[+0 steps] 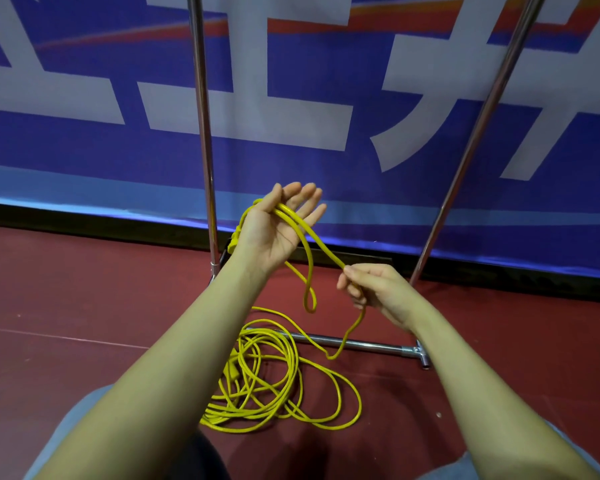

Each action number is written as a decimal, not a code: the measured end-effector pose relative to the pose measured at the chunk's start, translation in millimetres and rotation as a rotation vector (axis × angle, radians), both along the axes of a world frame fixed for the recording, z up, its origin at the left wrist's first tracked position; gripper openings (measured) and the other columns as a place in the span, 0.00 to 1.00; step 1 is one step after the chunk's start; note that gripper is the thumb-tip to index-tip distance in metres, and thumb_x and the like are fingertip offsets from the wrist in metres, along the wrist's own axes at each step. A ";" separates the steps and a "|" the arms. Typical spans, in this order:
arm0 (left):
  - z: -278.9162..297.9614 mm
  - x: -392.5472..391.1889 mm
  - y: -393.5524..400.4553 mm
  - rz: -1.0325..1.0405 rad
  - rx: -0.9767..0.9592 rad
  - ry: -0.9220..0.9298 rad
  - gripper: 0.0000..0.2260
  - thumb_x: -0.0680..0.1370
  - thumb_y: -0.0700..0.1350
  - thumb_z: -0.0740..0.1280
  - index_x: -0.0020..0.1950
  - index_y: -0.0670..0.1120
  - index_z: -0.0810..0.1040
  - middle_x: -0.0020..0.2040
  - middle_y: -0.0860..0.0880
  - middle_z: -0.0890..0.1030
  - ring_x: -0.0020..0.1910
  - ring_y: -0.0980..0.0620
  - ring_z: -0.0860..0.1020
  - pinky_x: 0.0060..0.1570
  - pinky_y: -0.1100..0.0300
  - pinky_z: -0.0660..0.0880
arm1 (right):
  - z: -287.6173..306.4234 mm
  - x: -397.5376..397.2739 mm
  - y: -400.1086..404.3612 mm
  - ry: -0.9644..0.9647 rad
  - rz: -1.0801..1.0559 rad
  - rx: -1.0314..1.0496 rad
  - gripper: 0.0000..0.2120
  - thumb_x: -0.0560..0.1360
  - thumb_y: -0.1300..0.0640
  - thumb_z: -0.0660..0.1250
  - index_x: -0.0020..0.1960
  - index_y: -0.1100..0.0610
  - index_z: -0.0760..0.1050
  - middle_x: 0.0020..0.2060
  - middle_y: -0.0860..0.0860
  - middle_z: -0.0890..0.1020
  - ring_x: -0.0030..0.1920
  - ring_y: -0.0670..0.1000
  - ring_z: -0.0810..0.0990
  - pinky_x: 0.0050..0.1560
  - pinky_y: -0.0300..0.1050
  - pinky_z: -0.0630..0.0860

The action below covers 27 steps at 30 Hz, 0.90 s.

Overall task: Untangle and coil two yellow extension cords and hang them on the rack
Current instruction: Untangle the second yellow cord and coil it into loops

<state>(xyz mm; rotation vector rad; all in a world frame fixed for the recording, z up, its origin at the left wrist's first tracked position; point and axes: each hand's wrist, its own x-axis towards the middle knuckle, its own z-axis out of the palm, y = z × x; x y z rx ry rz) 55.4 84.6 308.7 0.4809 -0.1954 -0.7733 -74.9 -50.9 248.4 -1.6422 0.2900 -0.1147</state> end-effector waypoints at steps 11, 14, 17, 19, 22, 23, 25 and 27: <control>-2.5 -1.0 -1.0 -0.105 0.016 0.045 0.26 0.83 0.52 0.53 0.26 0.45 0.69 0.18 0.52 0.60 0.16 0.57 0.60 0.18 0.67 0.63 | 0.9 3.0 7.3 0.000 0.079 0.053 0.16 0.72 0.49 0.63 0.36 0.62 0.75 0.22 0.50 0.67 0.22 0.47 0.65 0.28 0.39 0.66; -5.4 4.6 0.4 -0.123 0.046 -0.044 0.29 0.82 0.56 0.51 0.22 0.47 0.64 0.17 0.52 0.58 0.16 0.57 0.55 0.17 0.67 0.53 | -5.6 -0.6 -1.0 0.135 0.102 -0.135 0.14 0.75 0.51 0.64 0.36 0.60 0.77 0.24 0.48 0.73 0.27 0.45 0.71 0.34 0.37 0.69; -5.2 5.9 4.3 -0.180 0.072 -0.092 0.29 0.82 0.55 0.52 0.22 0.46 0.65 0.16 0.52 0.59 0.15 0.57 0.58 0.17 0.68 0.56 | -7.2 -4.0 -14.2 0.174 -0.013 -0.244 0.13 0.77 0.52 0.64 0.36 0.57 0.76 0.28 0.46 0.75 0.28 0.40 0.72 0.35 0.33 0.67; -4.7 5.4 6.3 -0.222 0.133 -0.160 0.28 0.82 0.53 0.51 0.23 0.46 0.67 0.16 0.52 0.59 0.15 0.56 0.59 0.20 0.69 0.63 | -8.6 -3.1 -17.4 0.160 -0.104 -0.239 0.13 0.77 0.53 0.65 0.36 0.57 0.73 0.27 0.47 0.72 0.27 0.42 0.69 0.30 0.32 0.66; -7.6 2.0 3.5 -0.282 0.306 -0.370 0.29 0.81 0.51 0.51 0.23 0.45 0.73 0.17 0.49 0.63 0.16 0.54 0.61 0.25 0.66 0.69 | -7.6 4.0 -16.8 0.083 -0.282 -0.010 0.09 0.77 0.61 0.64 0.39 0.57 0.70 0.25 0.47 0.63 0.22 0.42 0.59 0.21 0.33 0.56; -9.2 -0.1 2.0 -0.306 0.363 -0.455 0.29 0.82 0.50 0.50 0.23 0.45 0.74 0.17 0.48 0.64 0.16 0.53 0.62 0.25 0.65 0.70 | -4.4 6.4 -17.4 0.060 -0.333 0.098 0.08 0.78 0.64 0.62 0.40 0.57 0.70 0.25 0.48 0.63 0.20 0.41 0.57 0.20 0.32 0.54; -12.9 -3.4 0.0 -0.363 0.471 -0.583 0.30 0.82 0.49 0.49 0.25 0.43 0.77 0.18 0.46 0.70 0.17 0.52 0.67 0.25 0.64 0.70 | 5.9 9.6 -16.6 0.007 -0.398 0.332 0.08 0.78 0.68 0.58 0.43 0.58 0.69 0.26 0.50 0.65 0.19 0.42 0.58 0.19 0.31 0.54; -15.6 -6.7 -0.4 -0.429 0.575 -0.656 0.27 0.82 0.48 0.51 0.32 0.39 0.79 0.25 0.42 0.78 0.22 0.50 0.76 0.28 0.63 0.73 | 17.7 11.1 -13.8 -0.036 -0.425 0.545 0.07 0.77 0.68 0.57 0.43 0.59 0.68 0.27 0.52 0.68 0.20 0.43 0.60 0.19 0.33 0.56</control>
